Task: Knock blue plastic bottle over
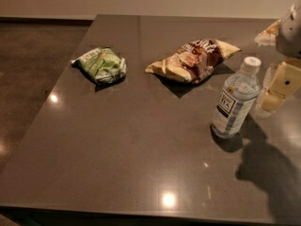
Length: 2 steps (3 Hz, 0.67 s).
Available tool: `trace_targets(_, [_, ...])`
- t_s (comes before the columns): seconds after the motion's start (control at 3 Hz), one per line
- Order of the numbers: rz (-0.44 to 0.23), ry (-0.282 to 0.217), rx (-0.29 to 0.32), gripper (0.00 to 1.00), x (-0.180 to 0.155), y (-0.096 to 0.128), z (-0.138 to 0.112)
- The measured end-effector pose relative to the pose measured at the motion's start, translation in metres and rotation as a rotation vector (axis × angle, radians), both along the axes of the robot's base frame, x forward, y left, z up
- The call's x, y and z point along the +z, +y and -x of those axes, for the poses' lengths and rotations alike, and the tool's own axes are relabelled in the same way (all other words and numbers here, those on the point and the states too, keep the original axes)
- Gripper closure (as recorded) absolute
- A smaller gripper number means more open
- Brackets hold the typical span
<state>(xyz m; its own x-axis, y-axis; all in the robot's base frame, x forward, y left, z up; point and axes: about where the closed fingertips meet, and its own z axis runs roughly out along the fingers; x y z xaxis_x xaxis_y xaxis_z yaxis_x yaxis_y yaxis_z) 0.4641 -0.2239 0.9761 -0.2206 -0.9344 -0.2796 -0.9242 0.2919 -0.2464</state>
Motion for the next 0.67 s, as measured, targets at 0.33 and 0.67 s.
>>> trace_targets(0.33, [-0.084,-0.005,-0.002,0.0,-0.0109,-0.0106,-0.0148])
trace_targets(0.67, [-0.181,-0.003,0.009,0.0,-0.0147,-0.0144,-0.0146])
